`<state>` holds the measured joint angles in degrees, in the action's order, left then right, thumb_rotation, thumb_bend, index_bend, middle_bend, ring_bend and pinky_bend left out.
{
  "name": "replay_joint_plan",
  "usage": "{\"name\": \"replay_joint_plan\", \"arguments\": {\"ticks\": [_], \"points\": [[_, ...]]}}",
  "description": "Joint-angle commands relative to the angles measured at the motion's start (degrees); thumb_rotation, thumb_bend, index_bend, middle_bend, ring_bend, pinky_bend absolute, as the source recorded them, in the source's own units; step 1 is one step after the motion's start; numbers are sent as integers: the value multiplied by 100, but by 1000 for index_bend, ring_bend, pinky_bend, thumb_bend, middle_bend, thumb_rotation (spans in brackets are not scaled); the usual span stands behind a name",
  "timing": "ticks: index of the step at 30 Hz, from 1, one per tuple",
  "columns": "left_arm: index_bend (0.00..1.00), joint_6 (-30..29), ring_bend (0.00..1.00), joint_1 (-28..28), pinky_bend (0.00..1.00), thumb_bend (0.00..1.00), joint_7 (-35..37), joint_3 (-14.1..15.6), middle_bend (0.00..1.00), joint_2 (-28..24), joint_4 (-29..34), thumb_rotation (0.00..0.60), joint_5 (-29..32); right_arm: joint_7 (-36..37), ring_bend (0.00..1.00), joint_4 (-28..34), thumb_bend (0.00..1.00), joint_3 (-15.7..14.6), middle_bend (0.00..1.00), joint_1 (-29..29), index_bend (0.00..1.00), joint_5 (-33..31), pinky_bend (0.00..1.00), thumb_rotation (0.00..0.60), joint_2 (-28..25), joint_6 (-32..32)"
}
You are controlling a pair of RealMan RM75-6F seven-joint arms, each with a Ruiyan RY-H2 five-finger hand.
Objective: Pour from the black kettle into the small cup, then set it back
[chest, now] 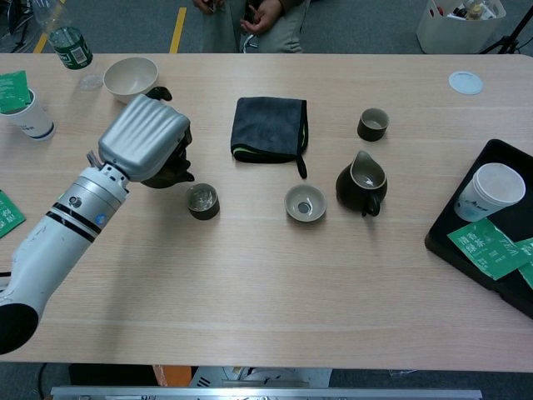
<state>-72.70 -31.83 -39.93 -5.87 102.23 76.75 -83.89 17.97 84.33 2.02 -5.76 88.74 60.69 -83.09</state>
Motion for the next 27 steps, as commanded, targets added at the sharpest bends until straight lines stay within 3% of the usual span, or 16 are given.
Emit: {"name": "replay_joint_plan", "arguments": {"ticks": [1, 15, 27], "points": [[945, 36, 869, -9, 239, 246, 193, -47, 1000, -72, -42, 600, 30, -50, 232, 46, 0, 7, 386, -15, 358, -4, 230, 600, -9, 17], [928, 644, 849, -116, 239, 246, 1892, -512, 1000, -750, 222, 600, 638, -370, 232, 342, 0, 66, 386, -80, 359, -73, 230, 600, -53, 93], [897, 914, 811, -32, 239, 246, 3273, -566, 1000, -1026, -207, 600, 911, -507, 232, 476, 0, 85, 386, -102, 358, -106, 230, 600, -65, 121]]}}
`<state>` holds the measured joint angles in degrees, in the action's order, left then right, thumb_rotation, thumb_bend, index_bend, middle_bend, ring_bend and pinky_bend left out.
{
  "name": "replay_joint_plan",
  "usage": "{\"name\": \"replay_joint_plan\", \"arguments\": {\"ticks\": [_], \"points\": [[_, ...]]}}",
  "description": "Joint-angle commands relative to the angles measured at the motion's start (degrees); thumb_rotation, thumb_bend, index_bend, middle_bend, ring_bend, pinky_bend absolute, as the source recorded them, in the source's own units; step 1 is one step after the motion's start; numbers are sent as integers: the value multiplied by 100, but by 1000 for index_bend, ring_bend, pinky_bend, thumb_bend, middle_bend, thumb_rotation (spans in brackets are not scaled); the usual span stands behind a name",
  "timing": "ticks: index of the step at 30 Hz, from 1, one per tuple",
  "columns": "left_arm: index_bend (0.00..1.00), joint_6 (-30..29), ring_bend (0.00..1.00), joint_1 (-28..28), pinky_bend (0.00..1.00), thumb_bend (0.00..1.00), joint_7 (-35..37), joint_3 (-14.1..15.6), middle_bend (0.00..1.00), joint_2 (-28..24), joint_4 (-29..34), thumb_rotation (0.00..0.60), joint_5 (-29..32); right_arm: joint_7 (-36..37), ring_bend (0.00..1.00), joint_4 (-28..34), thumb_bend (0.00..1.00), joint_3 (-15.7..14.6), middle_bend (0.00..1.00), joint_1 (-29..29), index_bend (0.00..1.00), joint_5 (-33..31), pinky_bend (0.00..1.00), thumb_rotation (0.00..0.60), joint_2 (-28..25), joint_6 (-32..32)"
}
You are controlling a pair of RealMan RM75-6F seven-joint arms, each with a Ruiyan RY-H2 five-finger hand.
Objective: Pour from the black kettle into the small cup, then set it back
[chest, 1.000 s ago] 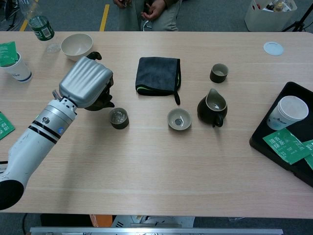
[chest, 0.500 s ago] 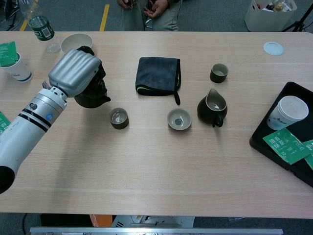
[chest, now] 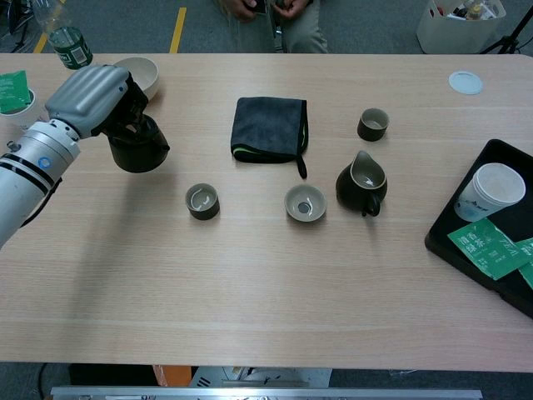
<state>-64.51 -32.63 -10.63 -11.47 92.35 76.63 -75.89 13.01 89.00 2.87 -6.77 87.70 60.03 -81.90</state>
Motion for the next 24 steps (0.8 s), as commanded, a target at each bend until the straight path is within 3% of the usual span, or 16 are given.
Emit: {"name": "replay_joint_plan", "arguments": {"ticks": [1, 14, 24], "points": [[895, 102, 807, 59, 239, 246, 417, 0, 1000, -21, -265, 600, 129, -18, 232, 16, 0, 1, 386, -3, 358, -3, 230, 600, 1, 5], [867, 217, 782, 128, 239, 246, 1405, 76, 999, 363, -1433, 600, 186, -91, 232, 69, 0, 4, 385, -26, 358, -9, 230, 600, 19, 33], [850, 256, 755, 203, 239, 246, 1640, 137, 971, 596, -1897, 600, 231, -128, 232, 93, 0, 11, 385, -55, 358, -4, 230, 600, 35, 58]]}}
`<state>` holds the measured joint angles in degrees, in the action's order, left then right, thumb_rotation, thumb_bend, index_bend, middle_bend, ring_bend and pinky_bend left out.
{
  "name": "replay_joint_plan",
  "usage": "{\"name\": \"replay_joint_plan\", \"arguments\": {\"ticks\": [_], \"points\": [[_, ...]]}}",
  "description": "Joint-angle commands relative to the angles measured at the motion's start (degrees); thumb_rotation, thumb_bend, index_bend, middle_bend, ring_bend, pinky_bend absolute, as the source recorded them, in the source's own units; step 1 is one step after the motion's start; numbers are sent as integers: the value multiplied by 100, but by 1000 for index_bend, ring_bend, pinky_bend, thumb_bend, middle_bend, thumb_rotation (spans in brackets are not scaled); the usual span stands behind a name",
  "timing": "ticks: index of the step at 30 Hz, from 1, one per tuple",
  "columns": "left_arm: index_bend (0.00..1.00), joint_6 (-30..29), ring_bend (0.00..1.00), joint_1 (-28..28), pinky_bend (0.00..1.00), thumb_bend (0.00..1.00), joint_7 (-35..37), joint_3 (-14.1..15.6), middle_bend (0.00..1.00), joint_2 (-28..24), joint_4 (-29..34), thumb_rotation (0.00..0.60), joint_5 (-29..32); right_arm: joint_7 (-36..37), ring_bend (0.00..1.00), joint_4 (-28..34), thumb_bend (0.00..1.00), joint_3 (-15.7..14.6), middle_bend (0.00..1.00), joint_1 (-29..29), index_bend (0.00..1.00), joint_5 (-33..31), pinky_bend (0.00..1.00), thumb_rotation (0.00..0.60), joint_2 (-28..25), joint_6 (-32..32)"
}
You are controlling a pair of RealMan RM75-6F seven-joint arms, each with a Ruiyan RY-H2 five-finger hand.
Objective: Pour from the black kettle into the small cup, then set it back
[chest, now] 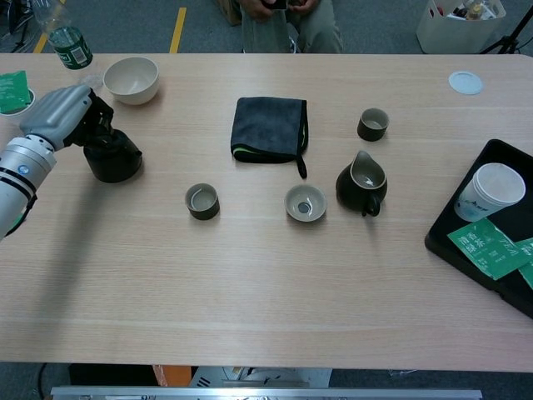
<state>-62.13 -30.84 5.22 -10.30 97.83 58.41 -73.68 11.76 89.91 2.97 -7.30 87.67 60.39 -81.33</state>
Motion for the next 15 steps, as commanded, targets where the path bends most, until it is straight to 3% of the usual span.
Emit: {"name": "replay_joint_plan", "arguments": {"ticks": [1, 10, 15], "points": [[848, 28, 753, 35, 239, 246, 81, 29, 968, 69, -117, 600, 16, -6, 232, 2, 0, 2, 386, -1, 358, -5, 230, 600, -2, 1], [828, 150, 724, 85, 239, 246, 150, 85, 934, 139, -289, 600, 47, -15, 232, 10, 0, 12, 386, 6, 358, -35, 230, 600, -28, -8], [763, 144, 669, 100, 239, 246, 144, 75, 870, 135, -255, 600, 50, -11, 232, 13, 0, 2, 385, 15, 358, -23, 230, 600, -32, -19]]}}
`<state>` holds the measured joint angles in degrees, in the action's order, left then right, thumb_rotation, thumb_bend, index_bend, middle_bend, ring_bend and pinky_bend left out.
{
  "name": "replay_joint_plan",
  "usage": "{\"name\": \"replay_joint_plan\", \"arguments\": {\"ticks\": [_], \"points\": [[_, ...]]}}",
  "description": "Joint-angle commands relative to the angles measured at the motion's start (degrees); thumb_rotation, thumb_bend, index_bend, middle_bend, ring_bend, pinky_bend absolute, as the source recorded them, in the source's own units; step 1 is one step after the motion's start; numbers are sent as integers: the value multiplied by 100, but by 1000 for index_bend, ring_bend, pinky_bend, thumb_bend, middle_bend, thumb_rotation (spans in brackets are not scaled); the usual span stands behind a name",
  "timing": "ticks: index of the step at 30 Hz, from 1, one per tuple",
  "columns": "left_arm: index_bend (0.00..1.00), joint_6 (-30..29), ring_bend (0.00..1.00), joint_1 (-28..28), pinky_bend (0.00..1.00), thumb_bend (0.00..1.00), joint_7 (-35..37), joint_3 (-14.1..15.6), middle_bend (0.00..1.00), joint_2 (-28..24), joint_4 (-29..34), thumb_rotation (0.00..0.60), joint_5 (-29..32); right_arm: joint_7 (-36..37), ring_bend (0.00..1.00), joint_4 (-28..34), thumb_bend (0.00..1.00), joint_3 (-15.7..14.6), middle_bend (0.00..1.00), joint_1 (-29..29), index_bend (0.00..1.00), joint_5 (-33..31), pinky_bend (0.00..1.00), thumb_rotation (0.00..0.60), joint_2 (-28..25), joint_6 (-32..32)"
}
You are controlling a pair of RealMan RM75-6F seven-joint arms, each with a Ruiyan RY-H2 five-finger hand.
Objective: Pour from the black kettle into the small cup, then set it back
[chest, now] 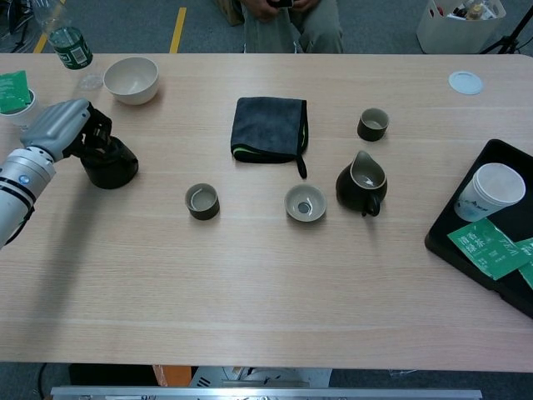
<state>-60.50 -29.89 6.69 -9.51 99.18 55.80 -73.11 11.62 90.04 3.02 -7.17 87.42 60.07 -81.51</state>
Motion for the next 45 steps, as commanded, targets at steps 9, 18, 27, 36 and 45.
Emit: {"name": "replay_joint_plan", "arguments": {"ticks": [9, 18, 27, 36, 45], "points": [[481, -103, 431, 30, 241, 246, -129, 13, 620, -247, 416, 333, -103, 24, 232, 4, 0, 5, 385, 25, 358, 15, 230, 600, -12, -62], [230, 106, 207, 2, 230, 246, -588, 8, 308, -925, 1569, 194, 20, 61, 232, -32, 0, 7, 385, 43, 359, -2, 230, 600, 7, -79], [227, -92, 189, 14, 199, 246, -741, -128, 274, -1264, 2155, 193, 78, 87, 232, -68, 0, 10, 386, 66, 358, -15, 230, 600, 17, -106], [227, -1011, 188, 458, 199, 246, -900, -101, 274, -1697, 2650, 326, -115, 51, 232, -64, 0, 12, 386, 142, 358, -81, 230, 600, 20, -173], [233, -1872, 188, 1244, 197, 246, -1466, 157, 274, -2459, 3417, 367, 11, -14, 232, -139, 0, -25, 385, 233, 358, -118, 230, 600, 160, -229]]}}
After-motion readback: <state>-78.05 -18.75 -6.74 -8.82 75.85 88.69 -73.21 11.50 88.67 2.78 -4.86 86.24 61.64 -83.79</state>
